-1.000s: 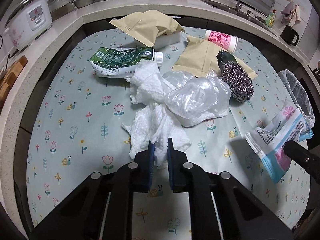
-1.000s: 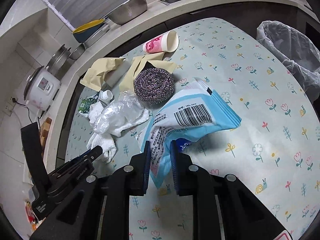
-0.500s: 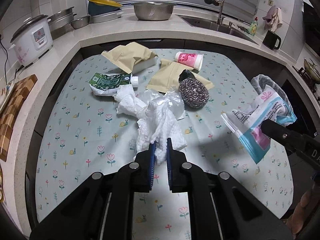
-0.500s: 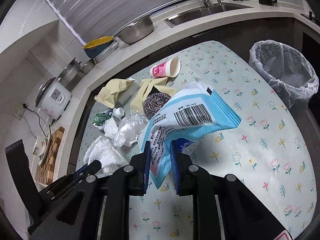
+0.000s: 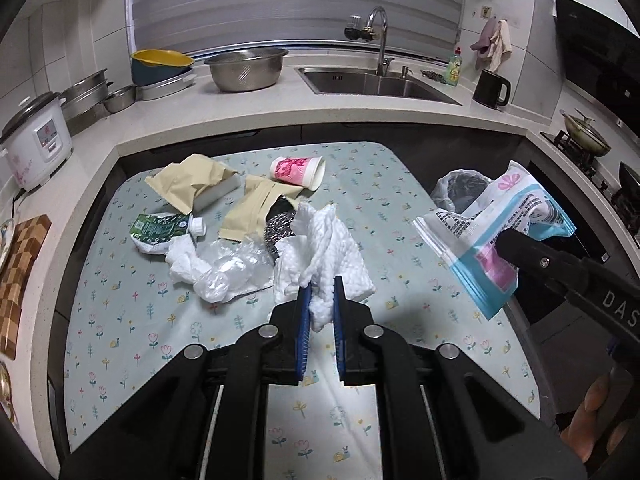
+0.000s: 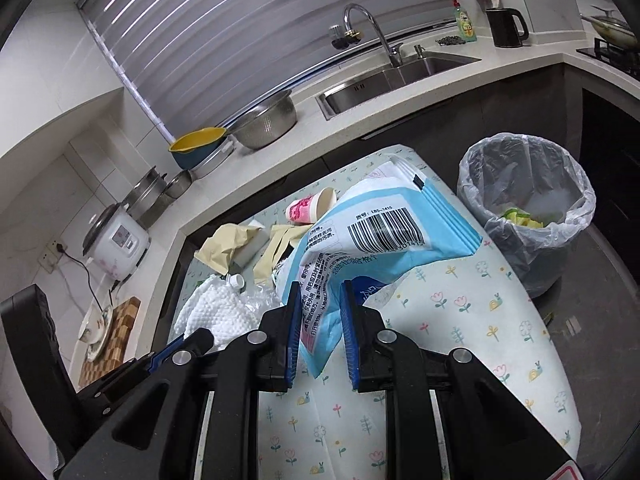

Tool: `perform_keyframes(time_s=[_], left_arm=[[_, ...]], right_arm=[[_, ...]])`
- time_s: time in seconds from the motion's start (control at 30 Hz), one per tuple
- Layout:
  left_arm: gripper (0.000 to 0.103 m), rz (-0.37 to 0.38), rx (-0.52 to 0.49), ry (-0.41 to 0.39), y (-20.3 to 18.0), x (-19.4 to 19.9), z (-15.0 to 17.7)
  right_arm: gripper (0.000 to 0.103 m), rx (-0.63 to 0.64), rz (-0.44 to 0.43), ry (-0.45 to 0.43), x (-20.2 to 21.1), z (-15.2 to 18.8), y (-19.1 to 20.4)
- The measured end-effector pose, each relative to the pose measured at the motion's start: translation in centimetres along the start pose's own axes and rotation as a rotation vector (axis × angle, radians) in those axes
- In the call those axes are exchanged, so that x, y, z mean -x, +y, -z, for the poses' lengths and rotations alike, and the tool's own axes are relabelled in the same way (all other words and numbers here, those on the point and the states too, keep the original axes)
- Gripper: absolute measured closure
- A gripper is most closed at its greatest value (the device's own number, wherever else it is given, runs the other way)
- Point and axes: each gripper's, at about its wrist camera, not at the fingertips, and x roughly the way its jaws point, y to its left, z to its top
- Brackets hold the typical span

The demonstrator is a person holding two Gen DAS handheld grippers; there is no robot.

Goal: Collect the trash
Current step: 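Carry both items over the bin and open the left tool to drop the paper towel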

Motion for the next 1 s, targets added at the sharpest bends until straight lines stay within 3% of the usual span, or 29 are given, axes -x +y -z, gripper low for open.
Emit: perform_keyframes(time_s=[0.53, 1.0], left_arm=[[0.093, 0.1, -0.098, -0.019, -8.9, -2.2, -3.5], [0.093, 0.201, -0.187, 0.015, -16.4, -7.6, -7.1]], right_arm=[[0.085, -0.066, 0.105, -0.11, 4.3, -3.9, -7.5], [0.085, -0.159, 0.223, -0.162, 3.8, -7.0, -15.0]])
